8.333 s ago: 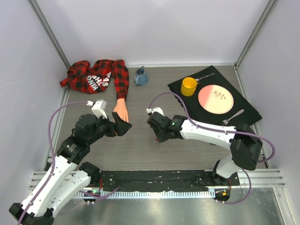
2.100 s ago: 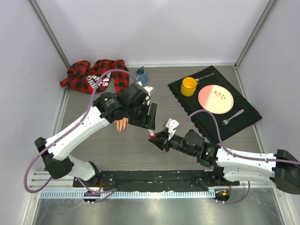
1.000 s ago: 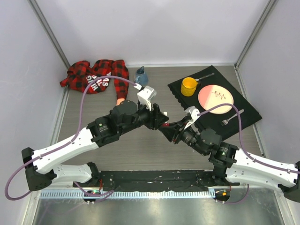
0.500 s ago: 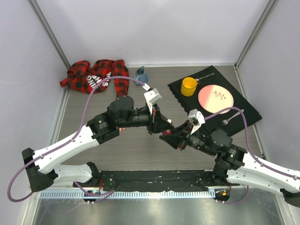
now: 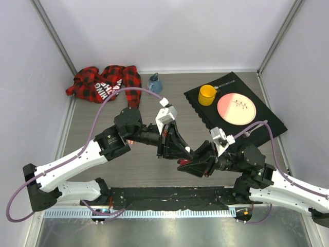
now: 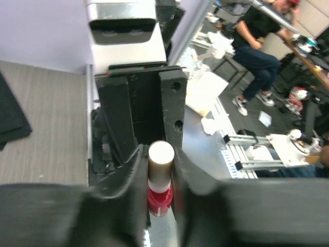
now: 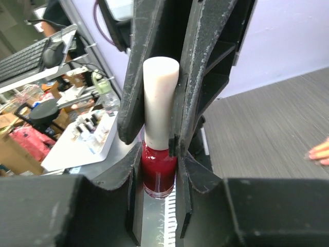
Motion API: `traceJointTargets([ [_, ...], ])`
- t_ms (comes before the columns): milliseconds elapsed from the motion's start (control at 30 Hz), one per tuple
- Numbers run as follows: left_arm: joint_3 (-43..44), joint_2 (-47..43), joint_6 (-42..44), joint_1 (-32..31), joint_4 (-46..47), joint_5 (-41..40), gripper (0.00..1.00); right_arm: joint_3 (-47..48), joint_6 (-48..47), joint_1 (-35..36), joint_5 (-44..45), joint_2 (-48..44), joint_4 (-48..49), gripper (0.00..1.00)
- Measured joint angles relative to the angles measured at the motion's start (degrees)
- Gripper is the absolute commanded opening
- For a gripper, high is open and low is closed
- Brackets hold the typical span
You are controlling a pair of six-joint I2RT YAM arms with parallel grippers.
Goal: Paint the nails
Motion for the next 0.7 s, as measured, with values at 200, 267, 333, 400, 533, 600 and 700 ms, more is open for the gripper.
traceJointTargets([
  [200,2.51,-4.59,2.97,-0.13,-11.19,-14.1,0.87,3.13,-3.06,0.31,11.06,-1.27,-9.57,0.01],
  [267,2.56,-7.3,2.71,-0.13,-13.07,-21.22,0.87,5.4,-4.48,0.28,16.55,-0.72,-12.48,0.01],
  [333,2.56,-9.09,2.49,-0.13,-13.97,-26.75,0.84,6.91,-5.84,0.28,20.31,0.44,-13.99,0.01],
  [400,2.56,-10.05,1.84,-0.13,-14.16,-32.52,0.82,8.46,-7.28,0.28,23.8,2.56,-15.41,0.01],
  [533,2.95,-7.93,0.9,-0.59,-14.1,-41.44,0.75,9.99,-9.4,0.28,29.9,6.8,-17.4,0.01],
  [600,3.3,-5.38,1.16,-1.25,-14.03,-44.76,0.72,10.1,-10.16,0.28,31.91,8.33,-18.16,0.01],
  [700,3.37,-2.19,1.99,-1.79,-14.38,-46.03,0.68,10.1,-11.3,0.28,32.68,8.81,-19.85,0.01],
])
